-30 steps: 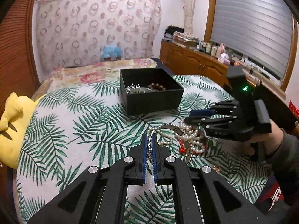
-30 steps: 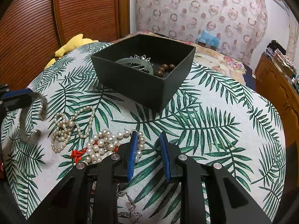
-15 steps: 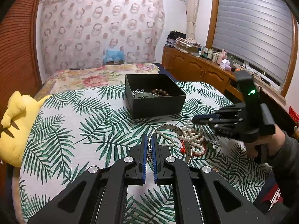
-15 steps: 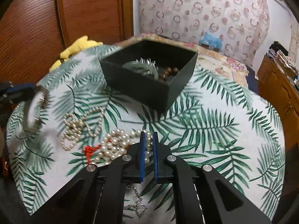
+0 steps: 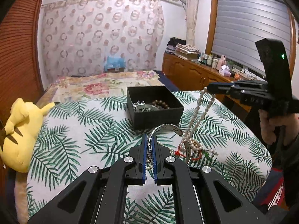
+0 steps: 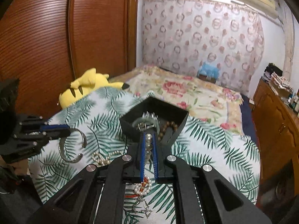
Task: Organize jewelry
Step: 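Carry the silver cuff into the black box while the right gripper carries a silver pendant there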
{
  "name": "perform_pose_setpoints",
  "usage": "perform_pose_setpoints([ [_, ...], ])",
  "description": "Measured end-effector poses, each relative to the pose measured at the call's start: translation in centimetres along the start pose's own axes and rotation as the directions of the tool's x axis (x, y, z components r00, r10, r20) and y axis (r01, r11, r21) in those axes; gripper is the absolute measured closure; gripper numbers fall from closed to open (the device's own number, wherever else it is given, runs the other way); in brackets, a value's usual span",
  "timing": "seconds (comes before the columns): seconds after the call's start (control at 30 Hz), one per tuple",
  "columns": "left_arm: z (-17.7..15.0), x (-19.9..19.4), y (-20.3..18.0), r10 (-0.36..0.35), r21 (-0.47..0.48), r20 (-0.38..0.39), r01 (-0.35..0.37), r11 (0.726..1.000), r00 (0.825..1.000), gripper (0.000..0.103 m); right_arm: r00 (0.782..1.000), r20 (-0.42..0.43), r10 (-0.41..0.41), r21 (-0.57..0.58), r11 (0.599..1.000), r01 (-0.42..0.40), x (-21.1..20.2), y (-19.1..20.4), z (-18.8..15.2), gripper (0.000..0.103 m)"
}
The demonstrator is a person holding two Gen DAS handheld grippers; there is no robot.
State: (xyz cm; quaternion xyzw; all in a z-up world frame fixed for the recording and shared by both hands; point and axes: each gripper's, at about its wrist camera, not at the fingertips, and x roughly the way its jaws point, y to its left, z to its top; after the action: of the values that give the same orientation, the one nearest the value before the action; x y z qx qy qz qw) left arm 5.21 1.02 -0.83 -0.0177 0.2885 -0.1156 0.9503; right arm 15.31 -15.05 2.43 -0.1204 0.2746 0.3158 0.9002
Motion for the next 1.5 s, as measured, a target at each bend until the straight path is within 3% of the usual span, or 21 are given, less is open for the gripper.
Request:
perform_pose_setpoints([
  [0.57, 2.4, -0.8, -0.3, 0.010, 0.020, 0.039, -0.010, 1.000, 0.999, 0.099, 0.992, 0.120, -0.044, -0.021, 0.999, 0.047, -4.9, -1.5, 6.5, 0.095],
  [1.33, 6.0, 3.2, 0.7, 0.052, 0.033, 0.043, -0.054, 0.998, 0.998, 0.099, 0.980, 0.158, -0.121, -0.031, 0.991, 0.127, -2.4, -3.1, 13.3, 0.095],
  [1.5, 6.3, 3.9, 0.7, 0.053, 0.032, 0.033, -0.054, 0.998, 0.998, 0.099, 0.984, 0.122, -0.127, -0.036, 0.991, 0.132, -0.4, -3.2, 13.3, 0.095],
])
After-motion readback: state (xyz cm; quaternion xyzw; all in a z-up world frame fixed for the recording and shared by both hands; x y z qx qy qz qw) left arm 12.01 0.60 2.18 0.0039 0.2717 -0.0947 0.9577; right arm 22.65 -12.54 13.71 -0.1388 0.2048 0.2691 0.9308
